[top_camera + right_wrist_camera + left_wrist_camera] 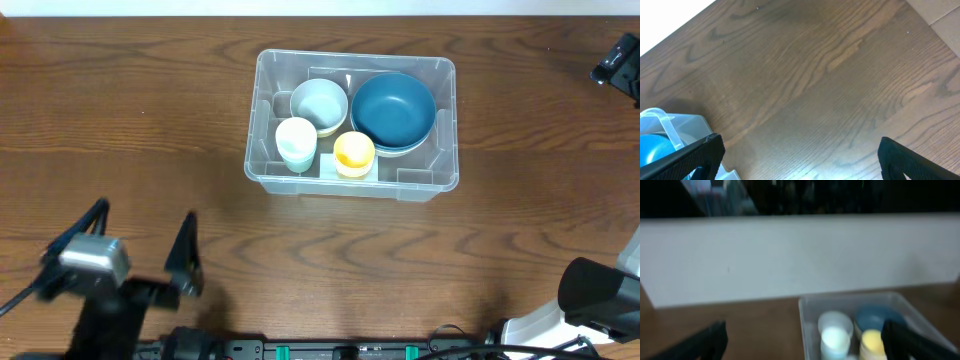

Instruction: Pack container

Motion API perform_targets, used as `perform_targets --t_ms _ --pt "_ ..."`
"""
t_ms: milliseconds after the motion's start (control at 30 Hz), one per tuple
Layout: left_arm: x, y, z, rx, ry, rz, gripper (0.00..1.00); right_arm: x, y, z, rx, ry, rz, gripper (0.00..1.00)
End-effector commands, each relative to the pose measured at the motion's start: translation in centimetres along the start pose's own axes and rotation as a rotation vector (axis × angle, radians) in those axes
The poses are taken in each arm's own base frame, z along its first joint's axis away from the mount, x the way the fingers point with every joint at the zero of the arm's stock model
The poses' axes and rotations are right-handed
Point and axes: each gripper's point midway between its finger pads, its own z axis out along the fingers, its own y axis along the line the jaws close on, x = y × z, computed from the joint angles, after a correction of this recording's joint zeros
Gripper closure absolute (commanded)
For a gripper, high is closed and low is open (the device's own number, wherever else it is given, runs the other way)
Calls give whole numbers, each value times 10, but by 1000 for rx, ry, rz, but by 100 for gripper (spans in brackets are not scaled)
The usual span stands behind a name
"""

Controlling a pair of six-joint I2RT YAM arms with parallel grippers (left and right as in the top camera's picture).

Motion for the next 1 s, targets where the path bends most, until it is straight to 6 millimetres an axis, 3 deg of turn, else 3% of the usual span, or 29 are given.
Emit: perform_targets --t_ms 0,200,400,667,967 --pt "30 -3 22 31 -45 -2 2 0 -3 2 10 2 16 1" --pt "72 -7 48 71 -132 4 2 0 -3 2 9 2 16 1" --pt "122 -5 63 70 -102 2 2 0 -3 2 10 2 16 1" --pt "177 0 75 58 -2 -3 2 0 -3 2 10 2 16 1" --pt "218 2 79 53 47 -1 2 0 -3 2 10 2 16 1"
